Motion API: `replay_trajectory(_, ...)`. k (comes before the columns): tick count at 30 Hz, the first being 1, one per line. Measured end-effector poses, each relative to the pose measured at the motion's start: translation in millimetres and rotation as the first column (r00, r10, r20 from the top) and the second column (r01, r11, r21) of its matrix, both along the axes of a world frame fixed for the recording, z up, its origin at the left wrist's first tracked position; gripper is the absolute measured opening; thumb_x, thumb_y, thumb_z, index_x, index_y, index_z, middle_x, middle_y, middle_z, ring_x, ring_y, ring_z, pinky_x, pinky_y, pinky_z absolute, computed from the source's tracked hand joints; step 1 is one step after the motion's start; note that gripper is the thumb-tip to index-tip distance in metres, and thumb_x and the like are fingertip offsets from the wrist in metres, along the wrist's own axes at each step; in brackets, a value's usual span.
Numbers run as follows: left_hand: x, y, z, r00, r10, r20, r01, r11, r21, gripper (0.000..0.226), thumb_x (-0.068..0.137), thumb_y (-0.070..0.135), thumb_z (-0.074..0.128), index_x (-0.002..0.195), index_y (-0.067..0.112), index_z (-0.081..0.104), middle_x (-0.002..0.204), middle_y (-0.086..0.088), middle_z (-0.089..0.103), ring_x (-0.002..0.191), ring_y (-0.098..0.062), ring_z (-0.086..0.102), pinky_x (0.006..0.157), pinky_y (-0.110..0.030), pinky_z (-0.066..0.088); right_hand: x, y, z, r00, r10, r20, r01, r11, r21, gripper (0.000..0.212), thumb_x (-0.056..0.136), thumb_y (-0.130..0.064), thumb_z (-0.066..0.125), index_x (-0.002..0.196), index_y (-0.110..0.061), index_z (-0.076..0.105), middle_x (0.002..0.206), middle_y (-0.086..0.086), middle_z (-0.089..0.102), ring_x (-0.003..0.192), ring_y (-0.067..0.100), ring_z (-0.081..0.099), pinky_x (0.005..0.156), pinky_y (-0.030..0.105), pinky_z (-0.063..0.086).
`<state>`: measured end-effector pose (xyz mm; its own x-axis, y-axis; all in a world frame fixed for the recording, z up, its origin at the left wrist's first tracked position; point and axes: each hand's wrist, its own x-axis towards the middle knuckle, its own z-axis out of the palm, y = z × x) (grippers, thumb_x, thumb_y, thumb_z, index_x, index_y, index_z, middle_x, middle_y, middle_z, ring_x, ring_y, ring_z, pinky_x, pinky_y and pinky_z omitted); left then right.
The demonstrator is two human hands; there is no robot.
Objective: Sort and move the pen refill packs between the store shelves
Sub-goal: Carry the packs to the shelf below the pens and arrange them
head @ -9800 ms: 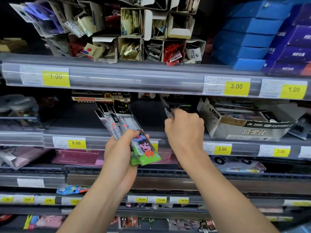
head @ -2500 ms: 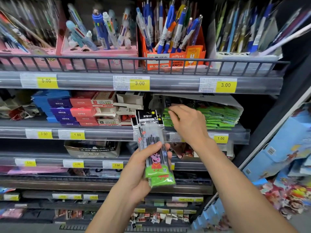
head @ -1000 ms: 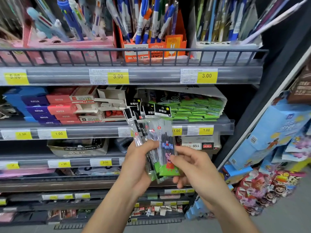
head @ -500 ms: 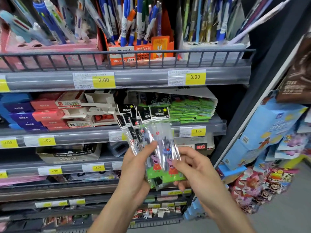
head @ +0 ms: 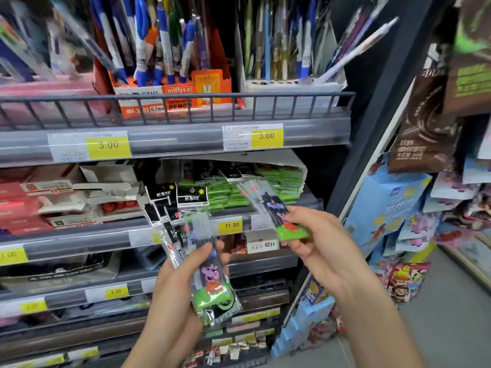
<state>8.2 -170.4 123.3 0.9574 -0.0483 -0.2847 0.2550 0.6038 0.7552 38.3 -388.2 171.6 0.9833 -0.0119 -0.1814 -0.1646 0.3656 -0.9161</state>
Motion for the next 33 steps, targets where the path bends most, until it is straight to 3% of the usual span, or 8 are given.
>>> replay_trajectory(3, 1, 0, 2, 1.0, 0.008, 0.001, -0.008, 1.0, -0.009, 0.053, 0.077, 0.02, 0.079, 0.125, -0.002, 0.071, 0.105, -0.021, 0.076, 0.082, -0.027, 0.075, 0.067, -0.034, 0.063, 11, 4, 3, 0.999, 0.032, -0.022, -0.031, 0.998, 0.05, 0.033, 0.089, -0.002, 0.066, 0.059, -0.015, 0.074, 0.062, -0.001, 0.06, 0.046, 0.007, 0.048, 0.037, 0.015, 0.033)
replay_trajectory(10, 0, -3, 6, 1.0, 0.014, -0.012, -0.014, 1.0, -0.016, 0.051, 0.079, 0.018, 0.076, 0.126, -0.002, 0.07, 0.106, -0.02, 0.076, 0.081, -0.026, 0.075, 0.067, -0.034, 0.064, 42, 15, 10, 0.994, -0.039, -0.103, 0.053, 0.989, 0.135, 0.034, 0.087, 0.0, 0.07, 0.055, -0.011, 0.072, 0.065, 0.005, 0.063, 0.046, 0.012, 0.05, 0.035, 0.015, 0.036)
replay_trajectory(15, -1, -4, 6, 1.0, 0.003, -0.024, -0.004, 1.0, -0.002, 0.05, 0.08, 0.018, 0.075, 0.125, -0.002, 0.071, 0.104, -0.021, 0.075, 0.078, -0.026, 0.074, 0.065, -0.033, 0.064, 60, 21, 12, 0.971, -0.224, -0.087, 0.236, 0.956, 0.172, 0.004, 0.087, 0.0, 0.073, 0.088, 0.002, 0.069, 0.067, 0.007, 0.065, 0.051, 0.014, 0.058, 0.046, 0.017, 0.048)
replay_trajectory(23, -1, -3, 8, 1.0, -0.011, -0.025, 0.011, 1.0, 0.017, 0.047, 0.081, 0.019, 0.071, 0.123, -0.003, 0.071, 0.098, -0.02, 0.076, 0.072, -0.025, 0.073, 0.059, -0.03, 0.062, 72, 19, 2, 0.917, -0.398, -0.009, 0.398, 0.916, 0.055, 0.01, 0.092, 0.0, 0.07, 0.101, 0.005, 0.069, 0.088, 0.01, 0.065, 0.049, 0.009, 0.056, 0.053, 0.019, 0.051)
replay_trajectory(29, -4, -7, 10, 0.999, -0.02, -0.032, 0.021, 1.0, 0.017, 0.054, 0.077, 0.019, 0.072, 0.125, -0.005, 0.068, 0.097, -0.02, 0.073, 0.072, -0.026, 0.071, 0.058, -0.03, 0.062, 91, 23, -2, 0.871, -0.491, -0.004, 0.491, 0.871, 0.008, 0.013, 0.093, -0.005, 0.072, 0.085, -0.002, 0.061, 0.102, 0.01, 0.064, 0.048, 0.008, 0.06, 0.058, 0.019, 0.053)
replay_trajectory(33, -6, -9, 10, 0.999, -0.024, -0.036, 0.025, 0.999, 0.033, 0.052, 0.076, 0.019, 0.072, 0.122, -0.005, 0.07, 0.096, -0.021, 0.074, 0.071, -0.026, 0.071, 0.058, -0.03, 0.061, 81, 30, -7, 0.87, -0.49, 0.055, 0.483, 0.869, 0.104, 0.038, 0.091, -0.026, 0.078, 0.116, -0.004, 0.06, 0.097, 0.006, 0.072, 0.069, 0.014, 0.076, 0.07, 0.022, 0.061)
